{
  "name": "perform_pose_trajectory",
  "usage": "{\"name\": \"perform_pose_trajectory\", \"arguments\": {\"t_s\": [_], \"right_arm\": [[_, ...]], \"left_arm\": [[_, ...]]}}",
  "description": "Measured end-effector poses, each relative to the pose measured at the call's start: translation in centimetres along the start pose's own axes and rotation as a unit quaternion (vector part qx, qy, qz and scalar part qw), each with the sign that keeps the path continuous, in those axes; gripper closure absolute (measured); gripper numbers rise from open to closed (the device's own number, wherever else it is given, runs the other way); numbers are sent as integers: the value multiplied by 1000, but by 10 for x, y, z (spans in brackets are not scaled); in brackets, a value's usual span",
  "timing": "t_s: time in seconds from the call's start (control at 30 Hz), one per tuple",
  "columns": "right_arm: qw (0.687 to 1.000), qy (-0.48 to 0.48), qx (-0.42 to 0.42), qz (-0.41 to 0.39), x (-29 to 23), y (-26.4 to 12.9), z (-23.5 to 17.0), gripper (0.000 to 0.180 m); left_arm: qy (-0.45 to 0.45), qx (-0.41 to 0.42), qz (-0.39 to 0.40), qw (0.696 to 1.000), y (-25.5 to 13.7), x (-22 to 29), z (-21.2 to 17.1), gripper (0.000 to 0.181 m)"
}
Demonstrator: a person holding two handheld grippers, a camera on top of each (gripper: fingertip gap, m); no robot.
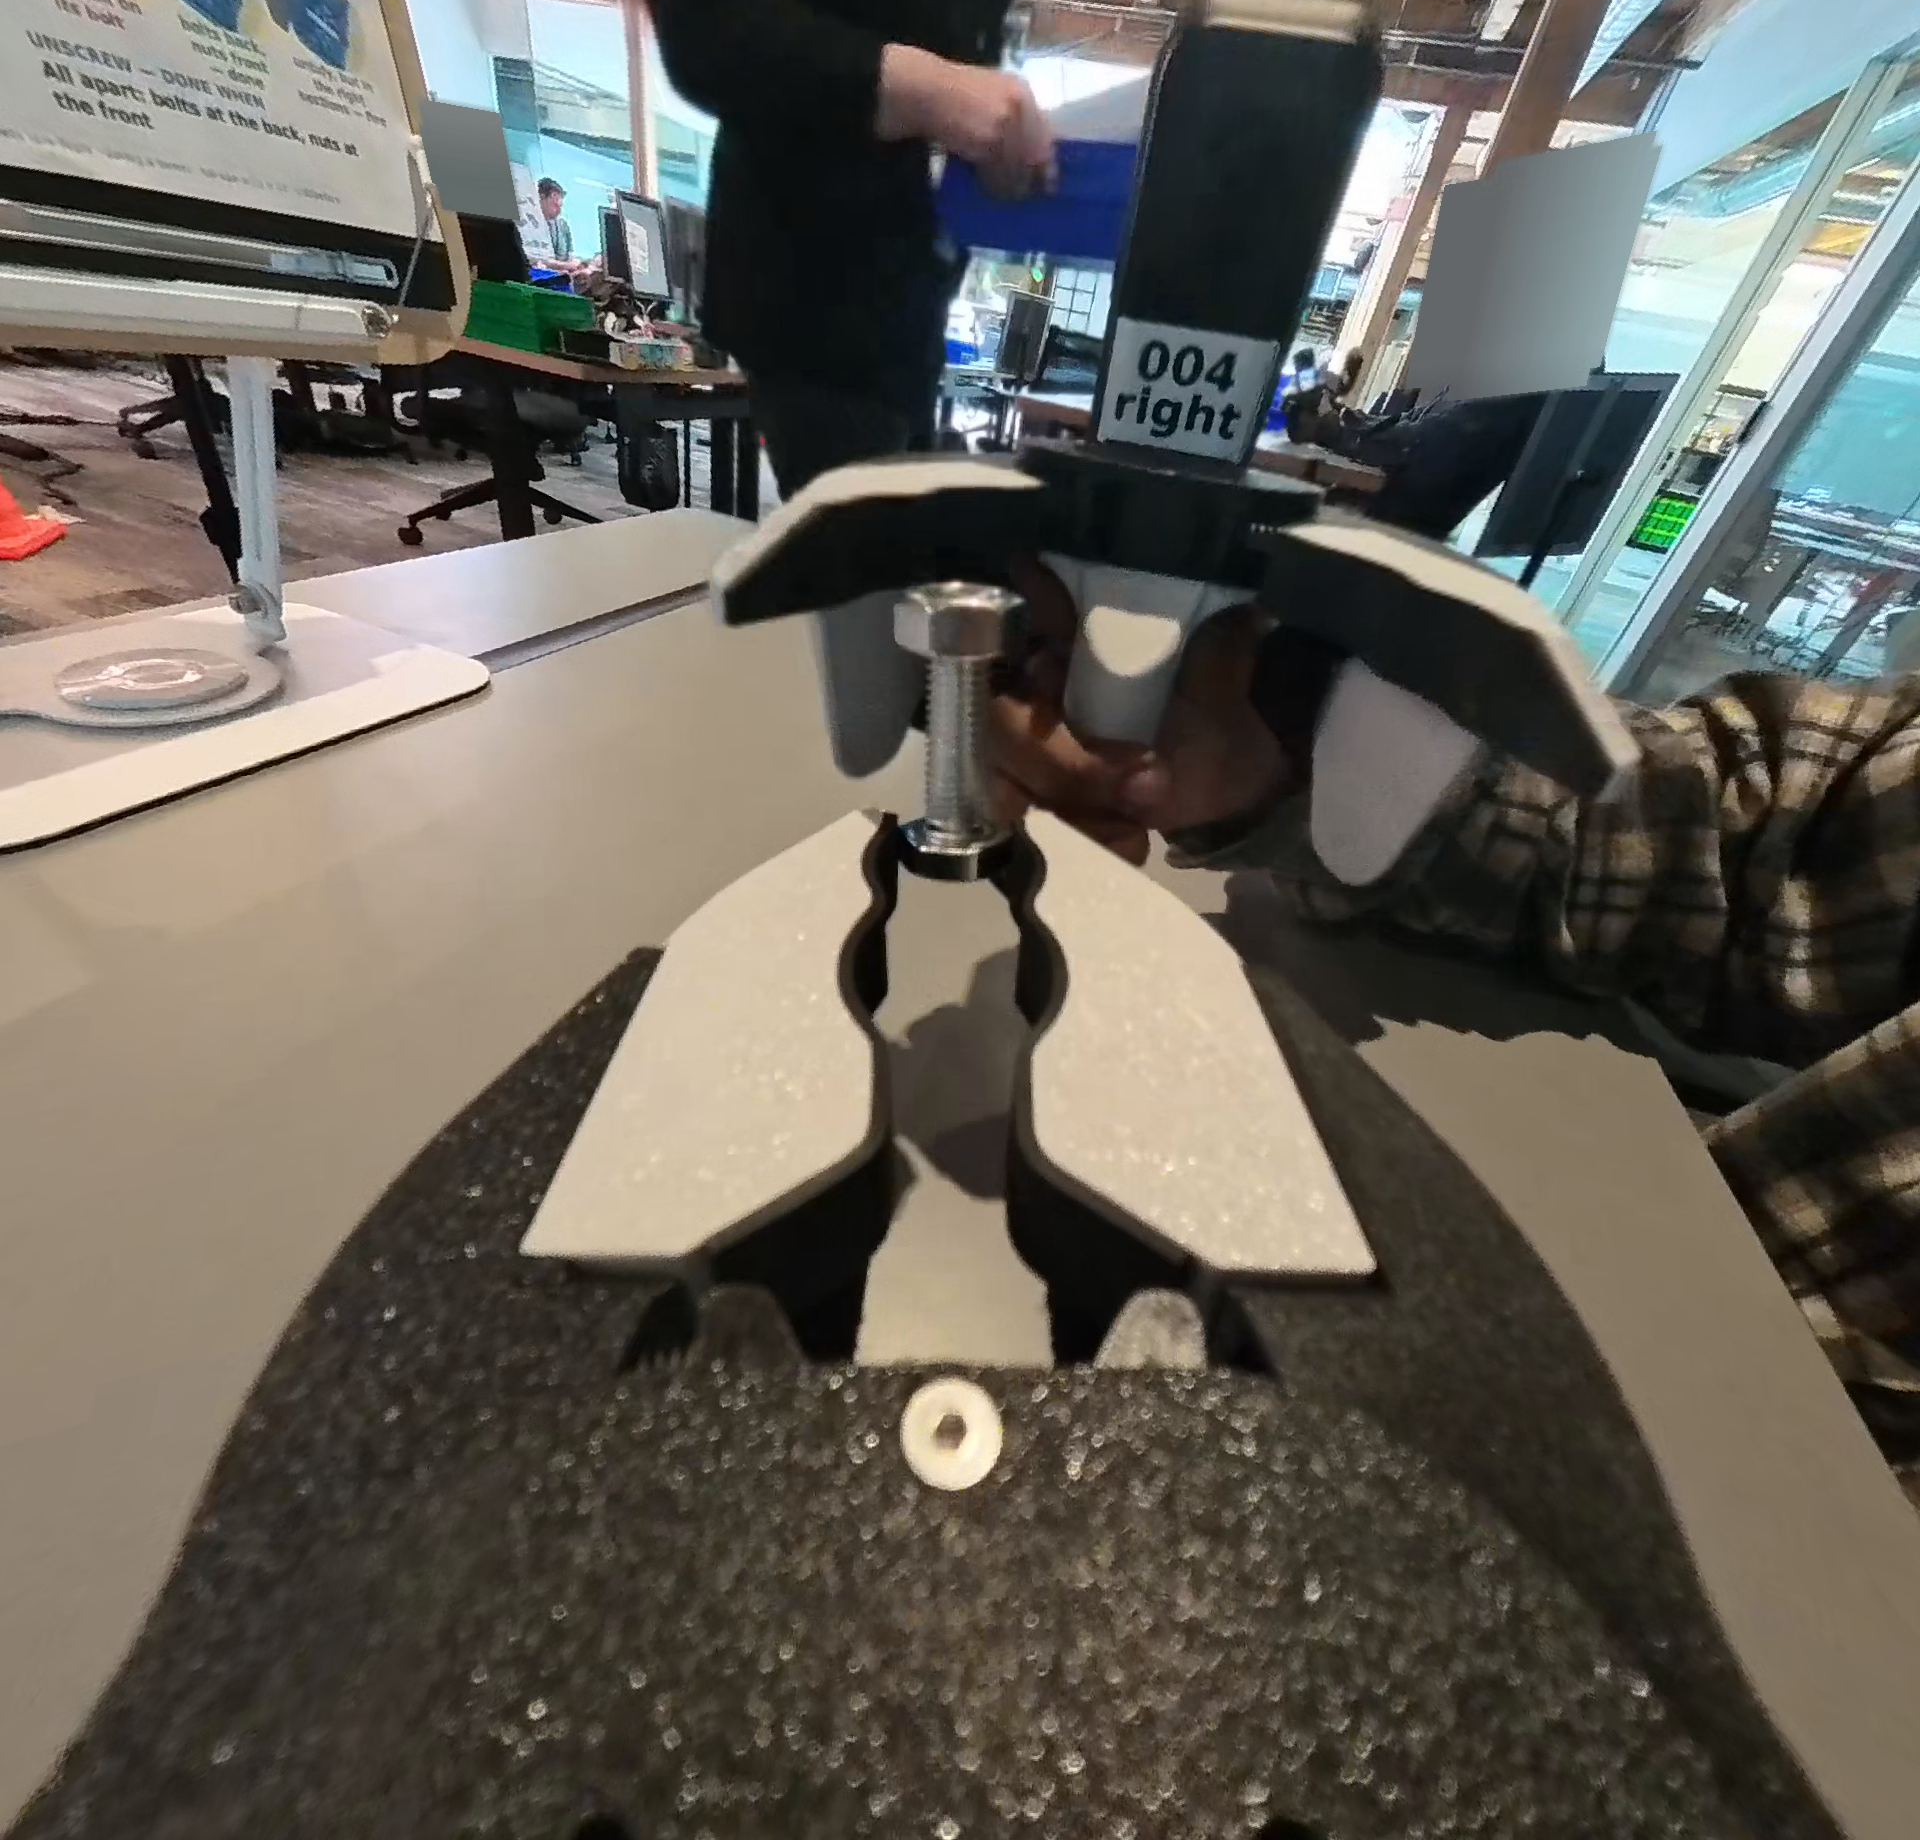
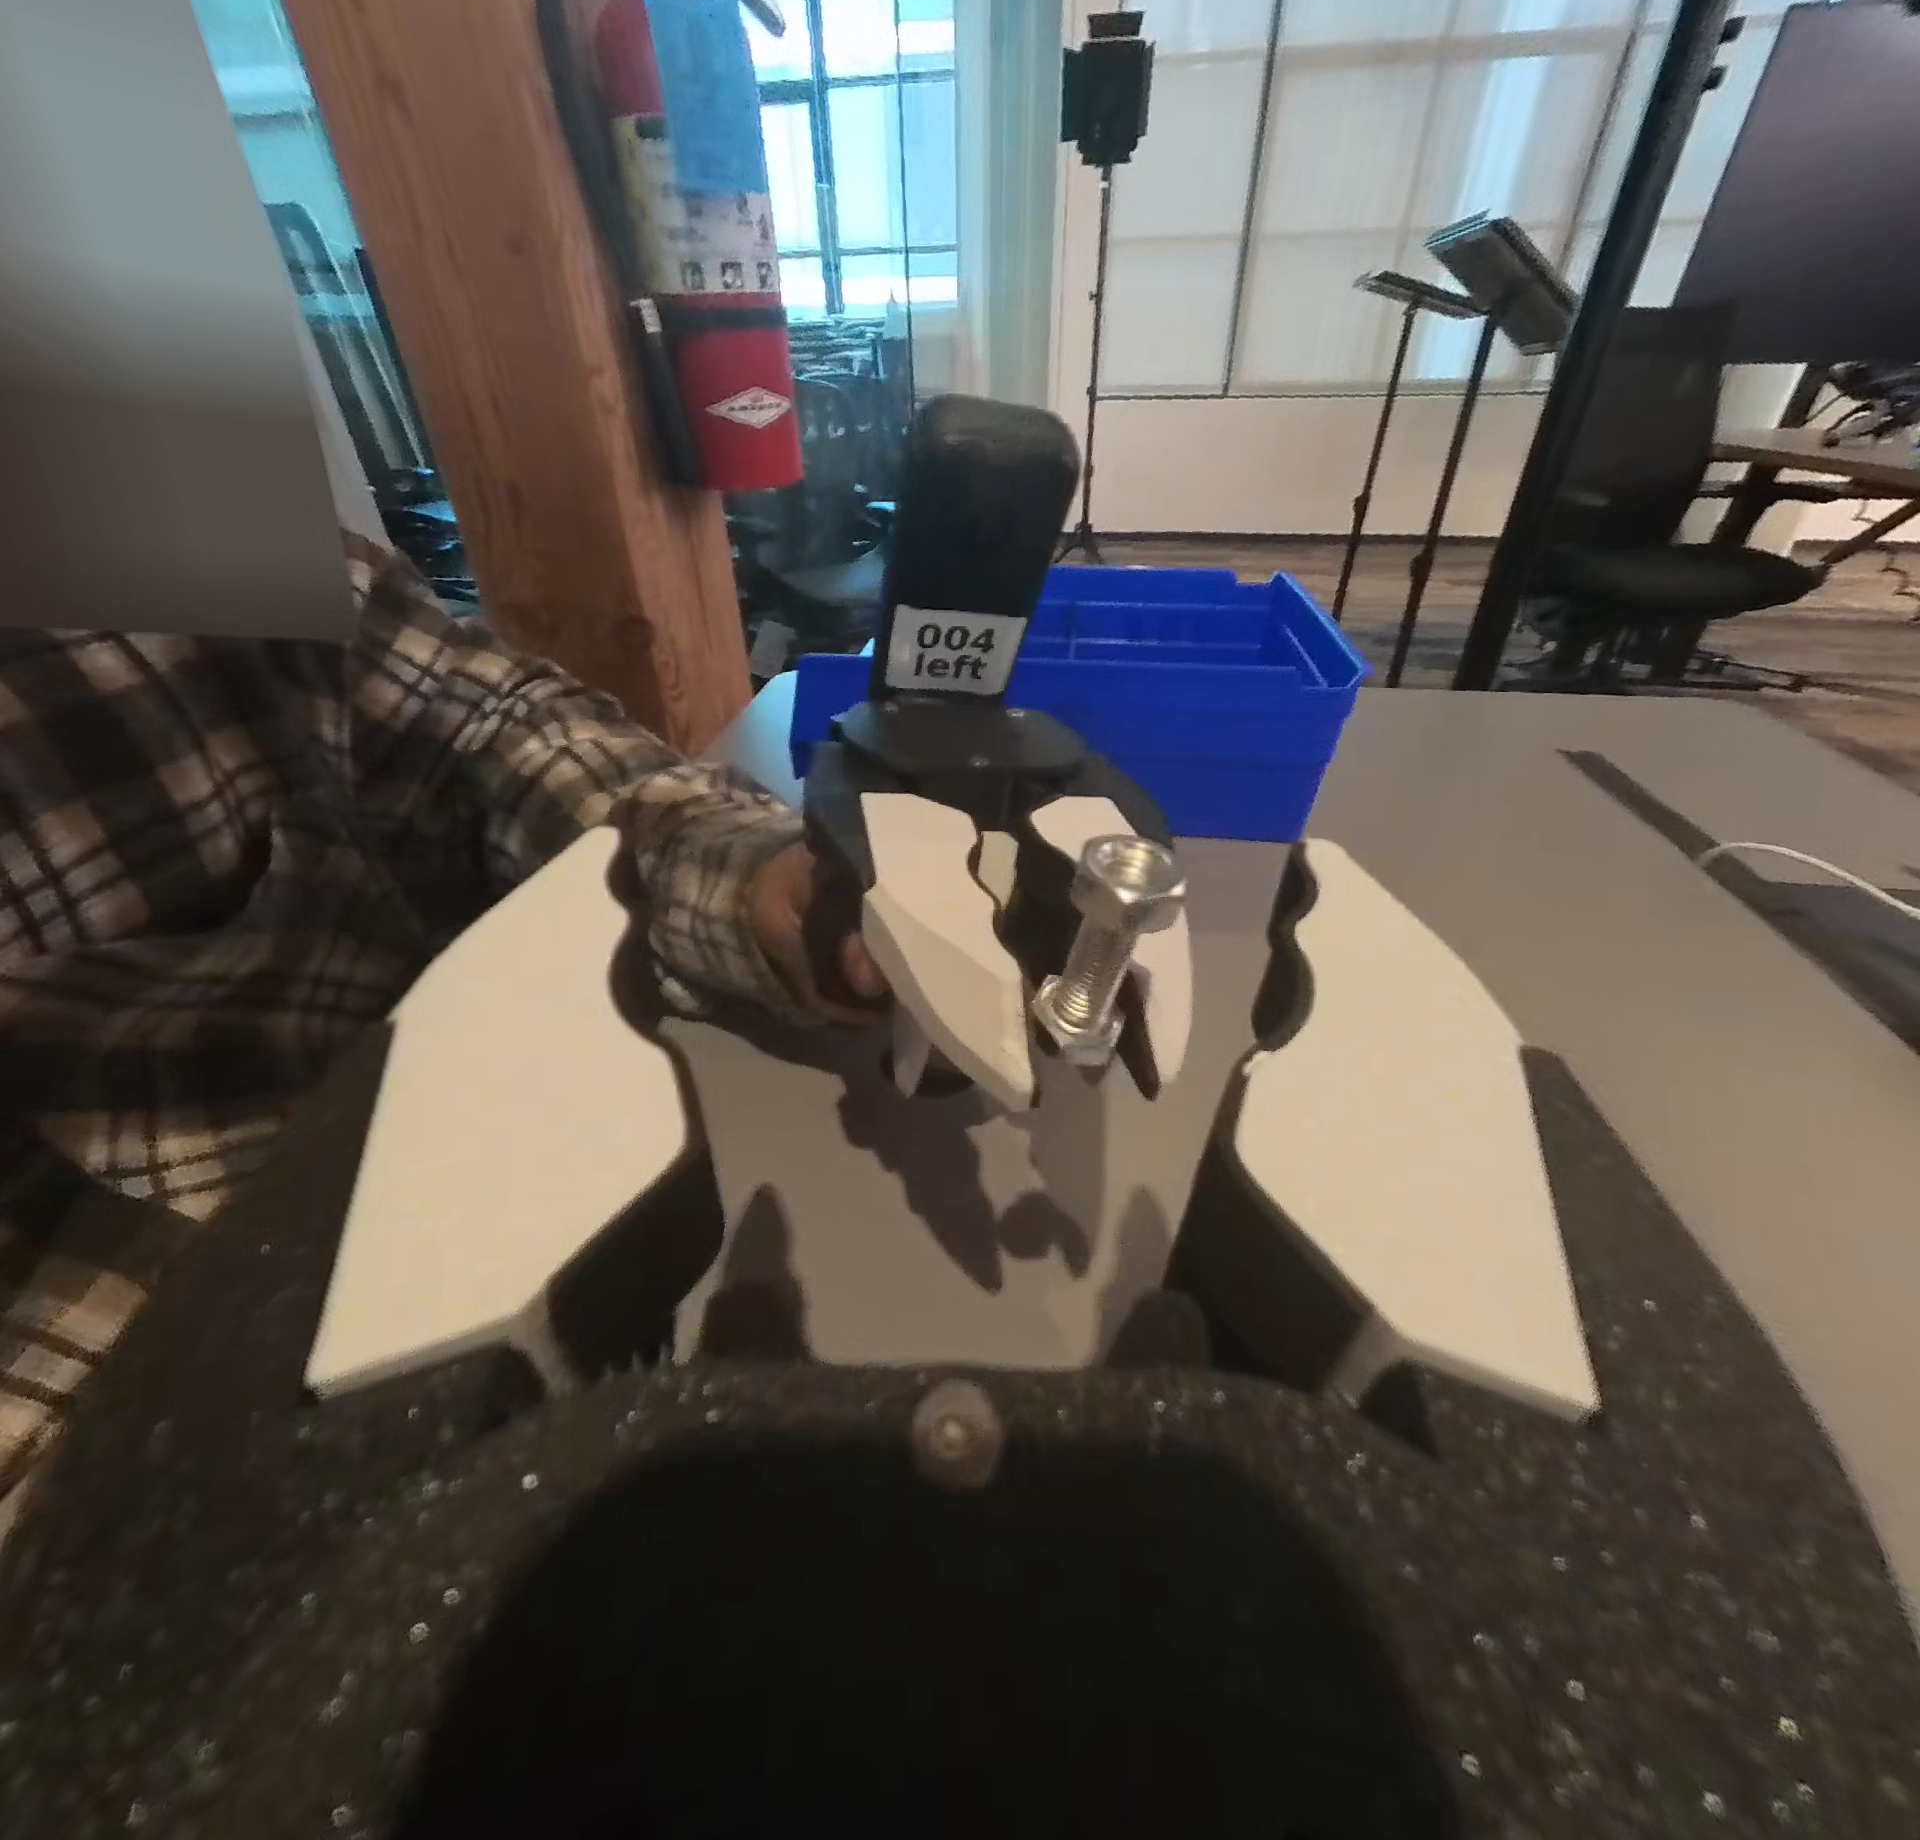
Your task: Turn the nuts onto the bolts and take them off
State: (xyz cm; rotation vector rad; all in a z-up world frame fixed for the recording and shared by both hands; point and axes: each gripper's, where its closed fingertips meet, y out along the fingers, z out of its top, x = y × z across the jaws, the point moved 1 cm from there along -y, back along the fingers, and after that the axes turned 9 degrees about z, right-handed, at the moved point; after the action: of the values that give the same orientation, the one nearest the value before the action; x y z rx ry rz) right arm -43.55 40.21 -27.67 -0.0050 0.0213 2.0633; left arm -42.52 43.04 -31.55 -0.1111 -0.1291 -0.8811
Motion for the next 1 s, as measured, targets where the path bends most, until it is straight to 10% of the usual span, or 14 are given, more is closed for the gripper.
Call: {"name": "perform_pose_trajectory", "arguments": {"t_s": [1.0], "right_arm": [[1000,-11,-23,13,-12,1,-2,69]], "left_arm": [[-12,-1,6,1000,-2,-3,2,161]]}}
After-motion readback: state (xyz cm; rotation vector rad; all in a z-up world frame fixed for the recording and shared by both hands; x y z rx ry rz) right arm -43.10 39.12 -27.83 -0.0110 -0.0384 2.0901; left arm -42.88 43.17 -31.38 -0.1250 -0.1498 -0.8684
